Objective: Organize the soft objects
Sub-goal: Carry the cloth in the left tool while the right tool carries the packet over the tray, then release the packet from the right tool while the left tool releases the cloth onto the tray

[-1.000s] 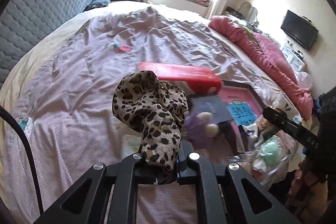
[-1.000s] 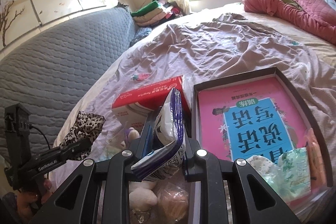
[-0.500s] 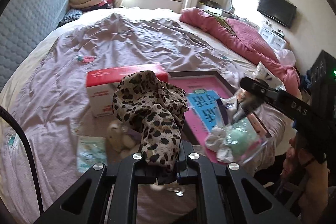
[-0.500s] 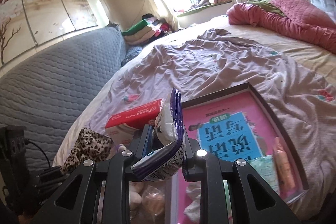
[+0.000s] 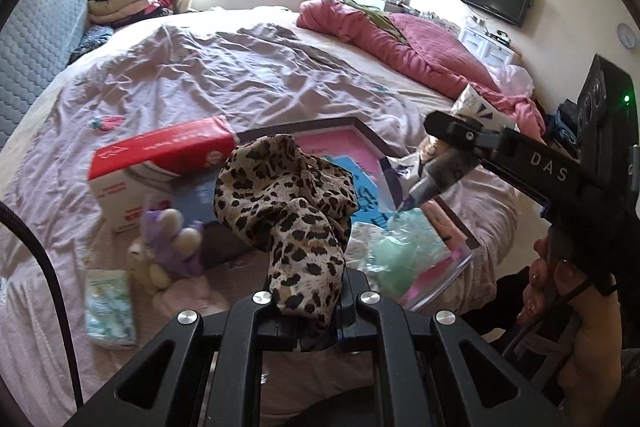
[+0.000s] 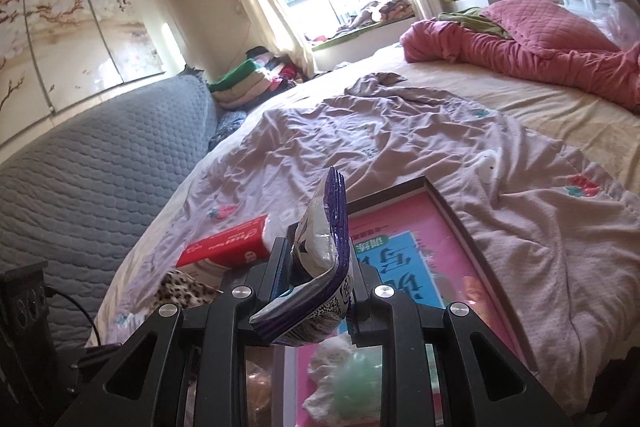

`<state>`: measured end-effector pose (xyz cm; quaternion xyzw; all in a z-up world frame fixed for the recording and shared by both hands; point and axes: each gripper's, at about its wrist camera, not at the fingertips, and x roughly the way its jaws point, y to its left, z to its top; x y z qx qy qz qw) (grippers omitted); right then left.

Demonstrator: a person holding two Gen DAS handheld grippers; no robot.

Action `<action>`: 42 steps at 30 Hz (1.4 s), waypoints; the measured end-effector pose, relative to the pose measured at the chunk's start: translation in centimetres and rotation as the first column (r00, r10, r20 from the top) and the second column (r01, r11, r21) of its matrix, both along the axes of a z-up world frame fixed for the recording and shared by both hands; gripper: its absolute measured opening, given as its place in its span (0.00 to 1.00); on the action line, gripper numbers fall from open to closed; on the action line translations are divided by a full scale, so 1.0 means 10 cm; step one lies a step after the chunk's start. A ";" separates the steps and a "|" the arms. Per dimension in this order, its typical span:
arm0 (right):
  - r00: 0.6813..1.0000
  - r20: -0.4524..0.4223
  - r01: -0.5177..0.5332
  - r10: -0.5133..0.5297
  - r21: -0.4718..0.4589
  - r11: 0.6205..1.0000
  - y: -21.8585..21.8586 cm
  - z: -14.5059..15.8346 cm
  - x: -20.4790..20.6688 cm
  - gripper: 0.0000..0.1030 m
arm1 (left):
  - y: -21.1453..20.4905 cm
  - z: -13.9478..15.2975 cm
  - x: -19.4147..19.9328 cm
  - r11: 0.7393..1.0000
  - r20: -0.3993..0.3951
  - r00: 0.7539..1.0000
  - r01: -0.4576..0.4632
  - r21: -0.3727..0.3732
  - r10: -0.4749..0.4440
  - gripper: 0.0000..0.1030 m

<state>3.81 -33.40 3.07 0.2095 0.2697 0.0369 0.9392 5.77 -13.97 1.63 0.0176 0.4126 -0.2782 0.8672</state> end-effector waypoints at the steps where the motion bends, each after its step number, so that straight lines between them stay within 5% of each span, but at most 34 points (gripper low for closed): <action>1: 1.000 0.002 0.005 -0.005 0.000 1.000 -0.03 0.00 0.00 0.24 | -0.04 -0.01 0.01 1.000 -0.003 1.000 0.006 0.004 -0.006 0.11; 17: 0.997 -0.003 0.072 -0.072 0.048 0.996 -0.38 -0.14 -0.01 0.24 | -0.61 -0.37 0.26 0.997 -0.056 0.998 0.039 0.073 -0.035 0.11; 42: 0.992 -0.088 0.097 -0.093 0.037 0.995 -0.44 -0.51 0.18 0.25 | -0.75 -0.76 0.38 0.993 -0.152 0.986 0.078 0.084 -0.064 0.12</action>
